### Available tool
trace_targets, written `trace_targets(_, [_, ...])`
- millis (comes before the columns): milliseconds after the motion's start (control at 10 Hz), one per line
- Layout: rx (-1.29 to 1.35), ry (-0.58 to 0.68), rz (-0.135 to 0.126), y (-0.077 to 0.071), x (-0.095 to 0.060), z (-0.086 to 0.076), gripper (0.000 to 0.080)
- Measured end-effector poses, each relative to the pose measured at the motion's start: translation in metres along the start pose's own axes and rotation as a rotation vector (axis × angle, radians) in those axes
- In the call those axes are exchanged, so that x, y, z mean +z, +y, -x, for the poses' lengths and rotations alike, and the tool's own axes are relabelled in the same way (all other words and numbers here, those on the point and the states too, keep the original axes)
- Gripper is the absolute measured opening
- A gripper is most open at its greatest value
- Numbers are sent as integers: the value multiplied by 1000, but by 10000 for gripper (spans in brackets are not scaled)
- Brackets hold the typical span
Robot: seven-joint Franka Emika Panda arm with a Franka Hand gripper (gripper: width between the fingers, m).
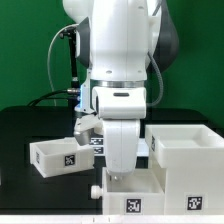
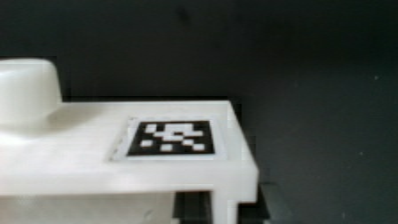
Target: Assemble drawer
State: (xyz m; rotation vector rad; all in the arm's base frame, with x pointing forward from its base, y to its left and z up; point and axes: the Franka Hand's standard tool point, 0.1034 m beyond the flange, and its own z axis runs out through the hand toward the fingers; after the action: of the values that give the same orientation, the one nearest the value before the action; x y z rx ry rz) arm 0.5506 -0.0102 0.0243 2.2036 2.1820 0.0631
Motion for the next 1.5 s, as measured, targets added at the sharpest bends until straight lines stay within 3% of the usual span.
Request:
trace_targets(500, [14, 0, 10, 6, -1, -1, 39])
trace_targets(1500, [-60, -5, 16, 5, 0, 4, 39])
